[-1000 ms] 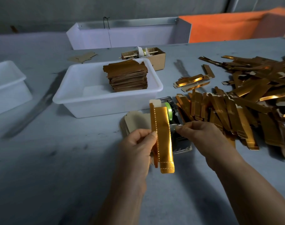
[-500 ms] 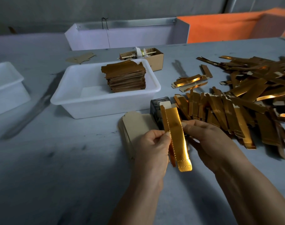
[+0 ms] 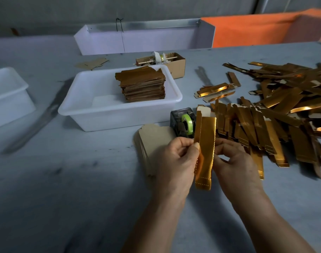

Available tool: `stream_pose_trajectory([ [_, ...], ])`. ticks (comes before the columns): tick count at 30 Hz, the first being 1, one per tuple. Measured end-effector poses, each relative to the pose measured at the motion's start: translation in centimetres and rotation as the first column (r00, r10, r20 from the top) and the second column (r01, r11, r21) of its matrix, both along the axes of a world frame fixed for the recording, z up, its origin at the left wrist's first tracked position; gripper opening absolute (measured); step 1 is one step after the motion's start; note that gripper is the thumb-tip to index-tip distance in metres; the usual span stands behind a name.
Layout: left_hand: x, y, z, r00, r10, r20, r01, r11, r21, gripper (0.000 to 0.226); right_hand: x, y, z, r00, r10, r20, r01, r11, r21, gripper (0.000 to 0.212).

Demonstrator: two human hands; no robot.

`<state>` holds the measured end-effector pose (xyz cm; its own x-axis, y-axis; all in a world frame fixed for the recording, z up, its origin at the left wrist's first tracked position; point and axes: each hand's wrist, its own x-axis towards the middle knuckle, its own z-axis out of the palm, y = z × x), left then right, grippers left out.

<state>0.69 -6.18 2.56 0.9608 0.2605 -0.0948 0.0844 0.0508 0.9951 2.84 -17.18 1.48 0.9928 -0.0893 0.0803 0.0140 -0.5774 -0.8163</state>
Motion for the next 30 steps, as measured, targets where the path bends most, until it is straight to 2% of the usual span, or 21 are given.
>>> stream_pose_trajectory([
  [3, 0.0, 0.3, 0.1, 0.999, -0.032, -0.024, 0.032, 0.999, 0.003, 0.007, -0.3, 0.2, -0.5, 1.0, -0.008, 0.022, 0.008, 1.0, 0.027, 0.018],
  [8, 0.3, 0.5, 0.2, 0.998, -0.042, -0.048, 0.044, 0.998, 0.047, 0.005, -0.4, 0.1, -1.0, 1.0, 0.002, -0.023, 0.003, 0.978, 0.207, 0.017],
  [10, 0.3, 0.4, 0.2, 0.998, -0.039, -0.053, 0.042, 0.997, 0.066, 0.005, -0.4, -0.1, -1.1, 1.0, 0.016, -0.026, -0.011, 0.979, 0.206, 0.017],
  [11, 0.3, 0.4, 0.2, 0.998, -0.035, -0.055, 0.039, 0.996, 0.082, 0.005, -0.4, -0.1, -1.1, 1.0, 0.027, -0.01, -0.025, 0.986, 0.166, 0.016],
  [12, 0.3, 0.4, 0.3, 0.998, -0.031, -0.056, 0.037, 0.993, 0.11, 0.007, -0.5, 0.0, -0.9, 0.999, 0.032, 0.039, -0.034, 0.997, 0.062, 0.014],
  [14, 0.5, 0.5, 0.2, 0.998, -0.022, -0.054, 0.031, 0.984, 0.177, 0.01, -0.3, 0.2, -0.5, 0.984, 0.042, 0.172, 0.004, 0.967, -0.255, 0.003],
  [15, 0.5, 0.5, 0.2, 0.998, -0.018, -0.055, 0.028, 0.98, 0.197, 0.012, -0.2, 0.2, -0.5, 0.977, 0.05, 0.207, 0.033, 0.926, -0.377, 0.01],
  [17, 0.5, 0.6, 0.5, 0.998, -0.017, -0.066, 0.031, 0.978, 0.206, 0.009, -0.6, 0.1, -0.5, 0.983, 0.046, 0.175, 0.037, 0.894, -0.446, 0.013],
  [19, 0.5, 0.8, 1.0, 0.996, -0.023, -0.083, 0.038, 0.981, 0.188, 0.008, -1.1, -0.5, -0.2, 0.988, 0.046, 0.148, 0.012, 0.931, -0.365, 0.009],
  [20, 0.5, 0.8, 1.0, 0.995, -0.03, -0.094, 0.047, 0.983, 0.179, 0.008, -1.3, -0.9, 0.0, 0.991, 0.036, 0.13, 0.001, 0.962, -0.274, 0.006],
  [22, 0.5, 0.7, 1.0, 0.992, -0.05, -0.112, 0.069, 0.981, 0.182, 0.009, -1.7, -2.1, 0.7, 1.0, -0.004, 0.006, 0.004, 1.0, 0.02, 0.011],
  [24, 0.3, 0.6, 1.1, 0.991, -0.053, -0.123, 0.071, 0.987, 0.146, 0.011, -2.0, -2.9, 2.1, 0.989, 0.033, -0.145, 0.019, 0.938, 0.347, 0.01],
  [25, 0.1, 0.6, 1.2, 0.99, -0.048, -0.129, 0.061, 0.993, 0.098, 0.009, -2.2, -3.3, 2.8, 0.98, 0.079, -0.183, 0.007, 0.904, 0.427, 0.009],
  [28, -0.6, 0.5, 1.7, 0.986, -0.063, -0.153, 0.043, 0.991, -0.13, 0.005, -2.6, -3.9, 4.3, 0.957, 0.231, -0.177, -0.134, 0.889, 0.438, 0.017],
  [30, -1.0, 0.6, 1.7, 0.984, -0.076, -0.161, 0.049, 0.985, -0.165, 0.005, -2.8, -3.6, 4.9, 0.941, 0.313, -0.128, -0.239, 0.882, 0.406, 0.02],
])
